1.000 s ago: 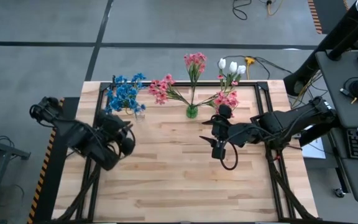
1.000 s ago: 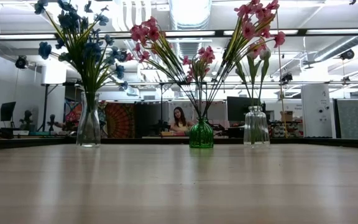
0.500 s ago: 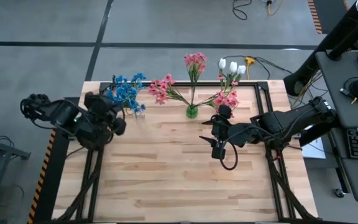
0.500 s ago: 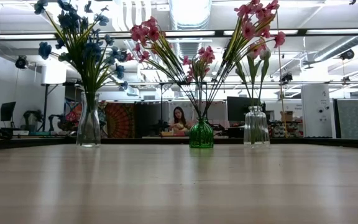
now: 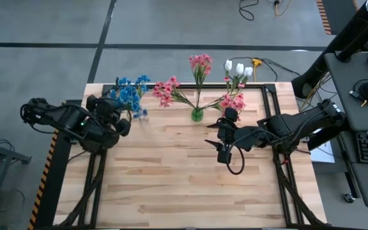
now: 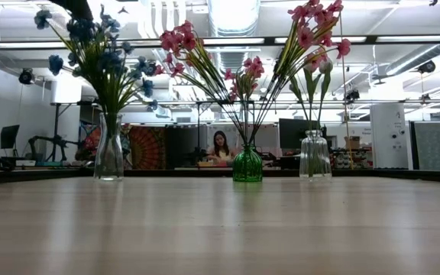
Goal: Sort flowers into vase by color
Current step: Adjust the blue flowers on the left transparent vase
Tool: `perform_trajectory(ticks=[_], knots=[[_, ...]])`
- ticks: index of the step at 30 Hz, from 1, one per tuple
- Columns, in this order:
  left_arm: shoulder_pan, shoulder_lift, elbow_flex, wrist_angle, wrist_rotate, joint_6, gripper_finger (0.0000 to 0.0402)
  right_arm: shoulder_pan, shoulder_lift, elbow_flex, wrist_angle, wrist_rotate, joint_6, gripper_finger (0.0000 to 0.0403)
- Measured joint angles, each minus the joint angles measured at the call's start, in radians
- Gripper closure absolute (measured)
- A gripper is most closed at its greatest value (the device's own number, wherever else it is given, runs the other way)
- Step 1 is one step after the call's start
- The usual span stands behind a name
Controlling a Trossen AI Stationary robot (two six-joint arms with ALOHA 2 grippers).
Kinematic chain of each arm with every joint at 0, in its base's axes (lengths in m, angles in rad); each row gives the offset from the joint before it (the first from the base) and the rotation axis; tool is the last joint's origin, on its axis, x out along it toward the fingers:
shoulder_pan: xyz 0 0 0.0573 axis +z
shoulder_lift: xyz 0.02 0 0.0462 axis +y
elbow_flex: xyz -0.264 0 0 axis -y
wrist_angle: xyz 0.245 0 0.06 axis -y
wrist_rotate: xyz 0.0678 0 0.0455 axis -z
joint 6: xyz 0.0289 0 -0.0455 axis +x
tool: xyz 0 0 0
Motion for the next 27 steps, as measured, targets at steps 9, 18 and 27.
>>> perform_trajectory(ticks=[9, 18, 27], knots=[[0.003, 0.003, 0.002, 0.025, -0.022, -0.004, 0.0402, 0.0, 0.0, 0.0, 0.0, 0.0, 0.0, 0.0172], [0.003, 0.018, 0.077, 0.043, -0.034, 0.096, 0.0402, 0.0, 0.0, 0.0, 0.003, 0.0, 0.001, 0.0172], [0.003, 0.015, -0.014, 0.039, -0.054, 0.032, 0.0402, 0.0, 0.0, 0.0, 0.003, 0.0, 0.001, 0.0172]])
